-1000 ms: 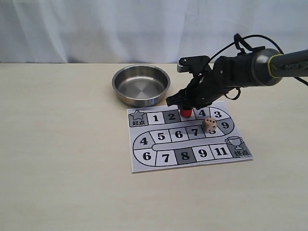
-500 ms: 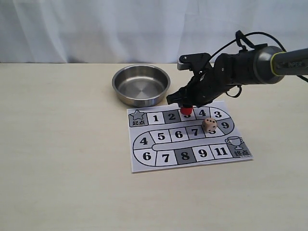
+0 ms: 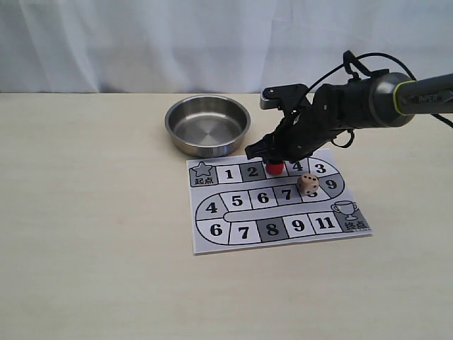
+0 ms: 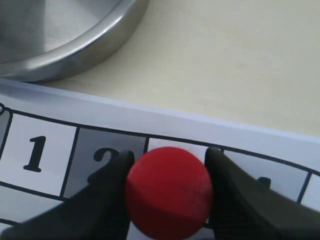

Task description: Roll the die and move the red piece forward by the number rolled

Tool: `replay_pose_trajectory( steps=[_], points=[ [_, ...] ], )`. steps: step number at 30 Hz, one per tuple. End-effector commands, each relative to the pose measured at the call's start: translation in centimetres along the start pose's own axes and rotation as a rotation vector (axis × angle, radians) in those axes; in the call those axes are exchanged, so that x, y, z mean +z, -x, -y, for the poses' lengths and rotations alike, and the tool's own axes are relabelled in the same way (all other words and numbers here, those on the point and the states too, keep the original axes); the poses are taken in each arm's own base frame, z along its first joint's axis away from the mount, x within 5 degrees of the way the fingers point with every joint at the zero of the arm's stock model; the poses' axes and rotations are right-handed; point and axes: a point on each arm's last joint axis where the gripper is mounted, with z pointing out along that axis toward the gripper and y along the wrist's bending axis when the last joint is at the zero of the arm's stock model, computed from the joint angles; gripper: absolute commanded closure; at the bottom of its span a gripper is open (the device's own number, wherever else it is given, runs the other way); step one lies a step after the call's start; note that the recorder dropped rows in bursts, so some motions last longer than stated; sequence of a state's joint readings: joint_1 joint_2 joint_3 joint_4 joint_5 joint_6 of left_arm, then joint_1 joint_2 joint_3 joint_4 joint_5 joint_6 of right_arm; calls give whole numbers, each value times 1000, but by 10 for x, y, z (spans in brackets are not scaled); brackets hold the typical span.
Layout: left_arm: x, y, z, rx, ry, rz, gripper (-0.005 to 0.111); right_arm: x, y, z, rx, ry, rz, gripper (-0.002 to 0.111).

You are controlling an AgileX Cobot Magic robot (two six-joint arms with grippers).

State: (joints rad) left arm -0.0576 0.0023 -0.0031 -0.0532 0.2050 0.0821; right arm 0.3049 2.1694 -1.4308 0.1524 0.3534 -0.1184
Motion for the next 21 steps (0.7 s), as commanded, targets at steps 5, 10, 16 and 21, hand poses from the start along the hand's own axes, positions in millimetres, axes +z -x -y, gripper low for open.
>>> replay_pose_trajectory(
  steps=[5,10,16,21],
  points=[
    [0,0,0,-5,-1,8,107,0,0,0,-4,-4,4,37],
    [0,0,0,-5,-1,8,107,0,1,1,-4,-5,10,32],
    [0,0,0,-5,-1,8,107,-21,12,0,-6,-4,49,32],
    [0,0,0,-5,-1,8,107,-46,19,-1,-49,-14,43,44]
  ],
)
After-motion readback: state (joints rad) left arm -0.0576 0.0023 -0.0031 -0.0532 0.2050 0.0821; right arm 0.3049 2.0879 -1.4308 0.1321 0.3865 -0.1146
